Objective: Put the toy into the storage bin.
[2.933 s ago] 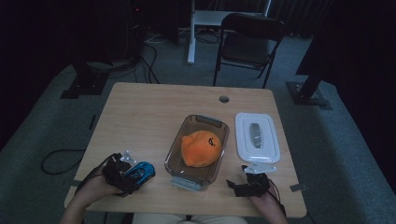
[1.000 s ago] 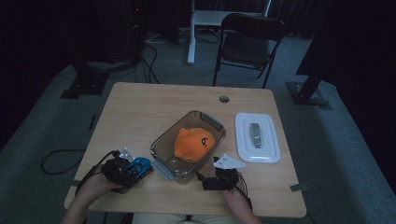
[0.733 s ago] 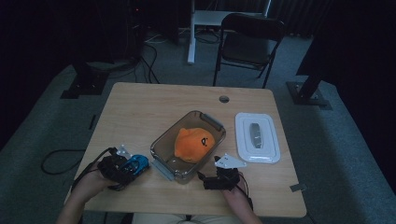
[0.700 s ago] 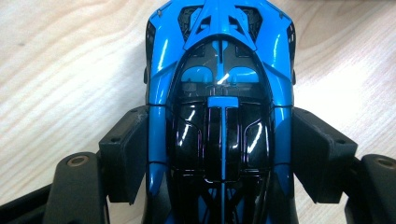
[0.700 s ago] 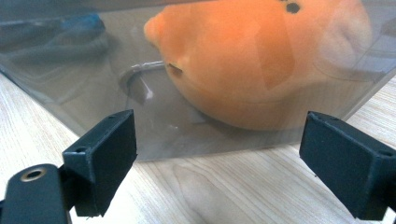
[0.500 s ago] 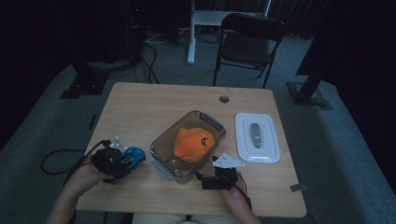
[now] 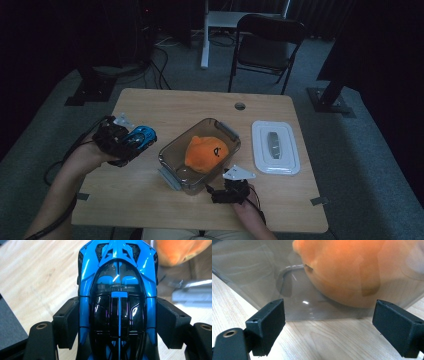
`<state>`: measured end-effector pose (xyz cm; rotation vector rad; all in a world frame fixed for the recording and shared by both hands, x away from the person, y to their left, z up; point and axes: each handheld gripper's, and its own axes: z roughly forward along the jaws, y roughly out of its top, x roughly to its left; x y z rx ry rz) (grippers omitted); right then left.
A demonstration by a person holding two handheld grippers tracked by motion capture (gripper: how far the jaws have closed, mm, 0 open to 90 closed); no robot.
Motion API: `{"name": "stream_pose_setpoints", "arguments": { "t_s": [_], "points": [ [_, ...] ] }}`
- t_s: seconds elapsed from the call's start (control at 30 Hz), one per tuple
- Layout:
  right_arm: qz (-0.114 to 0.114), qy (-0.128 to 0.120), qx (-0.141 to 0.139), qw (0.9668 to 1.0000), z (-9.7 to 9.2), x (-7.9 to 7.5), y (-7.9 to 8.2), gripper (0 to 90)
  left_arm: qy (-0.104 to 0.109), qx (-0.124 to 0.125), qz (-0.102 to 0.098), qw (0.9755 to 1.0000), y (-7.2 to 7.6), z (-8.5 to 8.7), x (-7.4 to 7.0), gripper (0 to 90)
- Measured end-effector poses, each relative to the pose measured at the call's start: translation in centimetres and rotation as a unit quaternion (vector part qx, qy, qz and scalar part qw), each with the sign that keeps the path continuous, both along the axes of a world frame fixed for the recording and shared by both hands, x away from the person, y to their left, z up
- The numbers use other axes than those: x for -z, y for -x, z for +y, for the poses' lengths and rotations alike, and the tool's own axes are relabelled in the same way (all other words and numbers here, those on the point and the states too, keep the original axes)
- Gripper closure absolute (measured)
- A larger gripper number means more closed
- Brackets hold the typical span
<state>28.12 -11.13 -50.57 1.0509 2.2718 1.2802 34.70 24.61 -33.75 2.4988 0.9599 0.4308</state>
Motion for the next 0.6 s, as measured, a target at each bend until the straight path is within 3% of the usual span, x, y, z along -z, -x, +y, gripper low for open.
{"name": "stream_pose_setpoints", "arguments": {
  "t_s": [0.07,0.1,0.33,0.6],
  "points": [
    [0.0,0.001,0.001,1.0,-0.1,0.1,0.0,10.7,-0.001,0.005,0.0,1.0,-0.1,-0.3,-0.2,29.0],
    [-0.001,0.002,0.003,1.0,-0.1,0.1,0.0,10.8,0.0,0.012,-0.001,0.9999,-0.4,-1.5,-0.8,29.0],
    [0.0,0.007,0.02,0.9998,-1.1,0.3,0.1,10.8,0.006,0.034,-0.005,0.9994,-1.3,-4.9,-1.9,29.0],
    [0.002,0.004,0.026,0.9997,-1.7,0.5,0.1,10.8,0.0,0.064,0.003,0.9979,-2.7,-8.7,-2.0,29.0]
  ]
}}
